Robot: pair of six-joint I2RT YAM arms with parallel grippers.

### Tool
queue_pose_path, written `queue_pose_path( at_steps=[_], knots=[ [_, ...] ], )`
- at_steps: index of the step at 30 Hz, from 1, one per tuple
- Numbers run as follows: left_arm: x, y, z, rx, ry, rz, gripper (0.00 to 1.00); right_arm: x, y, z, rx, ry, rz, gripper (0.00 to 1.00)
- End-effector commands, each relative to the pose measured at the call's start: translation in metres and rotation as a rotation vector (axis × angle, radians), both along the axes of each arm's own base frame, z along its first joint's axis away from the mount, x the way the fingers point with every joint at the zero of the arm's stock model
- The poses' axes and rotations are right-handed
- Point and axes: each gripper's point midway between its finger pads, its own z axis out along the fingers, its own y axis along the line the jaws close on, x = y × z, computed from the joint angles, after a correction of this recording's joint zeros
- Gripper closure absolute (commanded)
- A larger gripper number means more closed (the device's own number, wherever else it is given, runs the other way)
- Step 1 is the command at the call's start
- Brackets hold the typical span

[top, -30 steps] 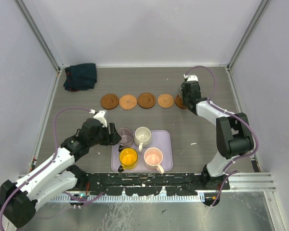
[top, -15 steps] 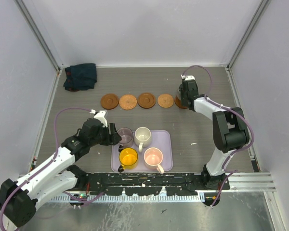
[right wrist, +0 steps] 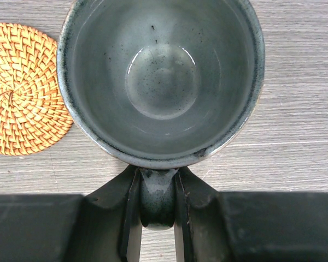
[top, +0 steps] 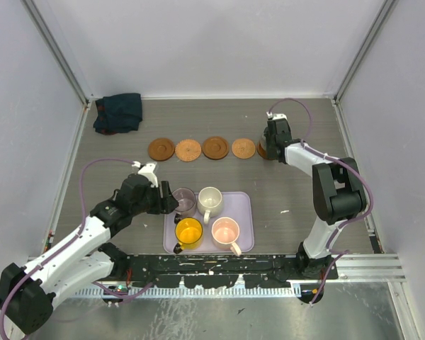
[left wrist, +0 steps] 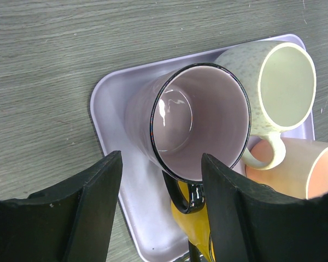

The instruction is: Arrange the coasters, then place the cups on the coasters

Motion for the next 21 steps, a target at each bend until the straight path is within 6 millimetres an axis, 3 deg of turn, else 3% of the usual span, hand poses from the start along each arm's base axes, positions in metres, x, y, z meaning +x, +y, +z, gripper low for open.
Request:
queue_pose_path(
  at_steps=[1, 21],
  knots=[
    [0.01, -0.005, 0.024, -0.029, -0.075, -0.004, 0.39, 0.023, 0.007, 0.044, 0.052, -0.166, -0.016, 0.99],
    [0.008, -0.004, 0.023, -0.035, -0.074, 0.0, 0.39, 0.006, 0.006, 0.03, 0.069, -0.109, -0.029, 0.97]
  ],
)
